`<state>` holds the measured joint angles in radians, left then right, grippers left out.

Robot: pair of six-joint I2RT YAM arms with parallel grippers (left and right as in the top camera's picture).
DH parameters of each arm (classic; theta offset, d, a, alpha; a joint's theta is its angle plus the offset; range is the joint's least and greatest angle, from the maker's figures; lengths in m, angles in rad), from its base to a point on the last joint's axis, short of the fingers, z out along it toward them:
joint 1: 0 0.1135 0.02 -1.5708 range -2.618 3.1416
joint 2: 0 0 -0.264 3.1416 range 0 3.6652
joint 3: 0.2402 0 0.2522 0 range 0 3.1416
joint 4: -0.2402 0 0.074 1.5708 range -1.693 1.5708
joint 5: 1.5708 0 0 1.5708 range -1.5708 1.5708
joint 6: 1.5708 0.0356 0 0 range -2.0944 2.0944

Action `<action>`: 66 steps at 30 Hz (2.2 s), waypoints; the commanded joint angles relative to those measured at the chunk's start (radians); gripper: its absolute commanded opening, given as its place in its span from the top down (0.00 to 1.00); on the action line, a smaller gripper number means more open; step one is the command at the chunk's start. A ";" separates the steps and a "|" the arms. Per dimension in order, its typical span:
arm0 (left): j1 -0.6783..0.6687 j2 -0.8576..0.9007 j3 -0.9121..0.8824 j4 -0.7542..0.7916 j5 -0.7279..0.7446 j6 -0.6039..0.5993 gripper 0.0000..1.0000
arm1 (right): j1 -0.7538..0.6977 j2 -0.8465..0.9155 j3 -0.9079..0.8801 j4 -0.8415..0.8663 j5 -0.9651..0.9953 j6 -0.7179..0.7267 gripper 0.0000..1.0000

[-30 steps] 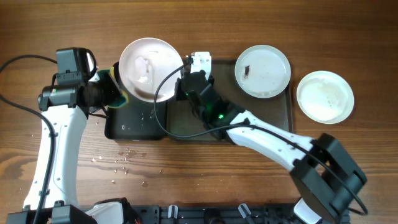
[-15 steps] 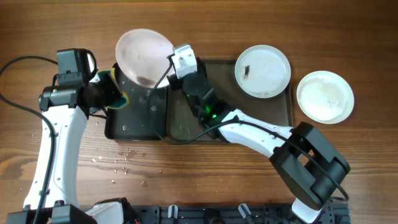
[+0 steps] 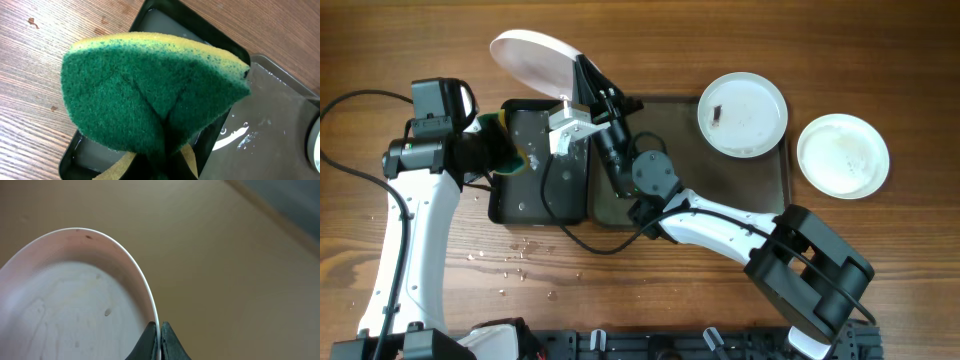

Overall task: Clean dirty plates on tray and stack at the side
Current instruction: 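Lift the cleaned plate by its rim with the right gripper, then carry the plate right and stack it on the cleaned plate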

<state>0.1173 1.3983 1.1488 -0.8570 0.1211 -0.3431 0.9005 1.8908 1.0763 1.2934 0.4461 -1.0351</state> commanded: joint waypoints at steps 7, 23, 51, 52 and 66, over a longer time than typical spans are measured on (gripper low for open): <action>0.003 -0.011 -0.006 0.004 0.009 -0.002 0.96 | 0.008 0.001 0.018 0.023 0.051 -0.022 0.96; 0.003 -0.011 -0.006 0.003 0.009 -0.002 0.96 | -0.007 -0.017 0.018 -0.689 0.182 1.188 0.96; 0.003 -0.011 -0.006 0.003 0.009 -0.002 0.96 | -1.263 -0.516 0.008 -1.904 -0.349 1.518 0.96; 0.003 -0.011 -0.006 0.003 0.009 -0.002 0.96 | -1.287 -0.493 0.006 -1.911 -0.349 1.516 0.96; 0.003 -0.011 -0.006 0.015 0.009 -0.002 0.96 | -1.334 -0.251 -0.119 -1.794 -0.151 1.543 0.96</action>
<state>0.1173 1.3983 1.1488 -0.8482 0.1211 -0.3431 -0.4332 1.6192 0.9596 -0.5098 0.2283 0.4892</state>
